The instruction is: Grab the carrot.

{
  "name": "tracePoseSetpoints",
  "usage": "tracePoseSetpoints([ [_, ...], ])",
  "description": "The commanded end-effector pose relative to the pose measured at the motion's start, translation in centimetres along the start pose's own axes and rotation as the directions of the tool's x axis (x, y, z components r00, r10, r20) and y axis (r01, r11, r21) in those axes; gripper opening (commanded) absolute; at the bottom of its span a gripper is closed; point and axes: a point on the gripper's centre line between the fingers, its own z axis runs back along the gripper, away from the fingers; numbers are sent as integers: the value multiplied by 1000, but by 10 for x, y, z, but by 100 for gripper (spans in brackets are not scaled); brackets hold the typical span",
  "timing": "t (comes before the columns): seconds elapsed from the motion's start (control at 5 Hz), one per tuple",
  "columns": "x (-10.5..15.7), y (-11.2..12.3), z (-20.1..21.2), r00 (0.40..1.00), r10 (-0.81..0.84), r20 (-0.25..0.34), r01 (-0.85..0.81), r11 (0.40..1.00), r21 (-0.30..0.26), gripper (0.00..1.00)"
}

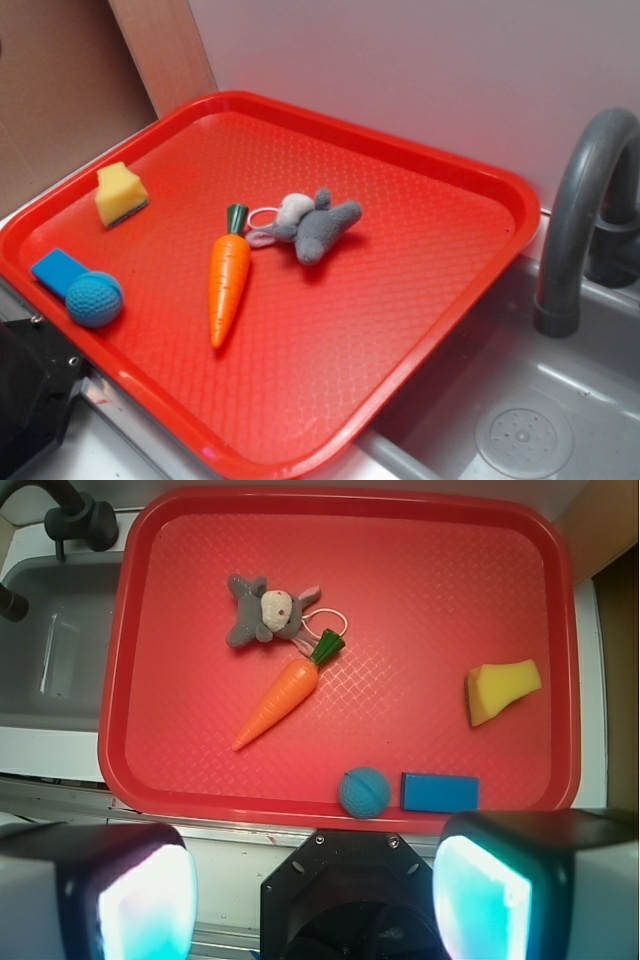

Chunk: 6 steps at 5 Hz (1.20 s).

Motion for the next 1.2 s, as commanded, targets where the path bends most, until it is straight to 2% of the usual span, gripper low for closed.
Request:
tracePoseSetpoints([
  [0.0,0,0,0,1000,0,0,0,1000,0,100],
  [0.2,6,-7,2,968,252,-16,-252,968,-11,100],
  [0.4,11,-4,3,886,464,-8,-464,885,-41,100],
  [0.6,28,-2,0,766,642,-35,-643,762,-79,100],
  [0.8,49,0,-23,647,762,-2,-760,645,-75,100],
  [1.0,67,5,-58,596,802,49,-799,598,-70,100],
])
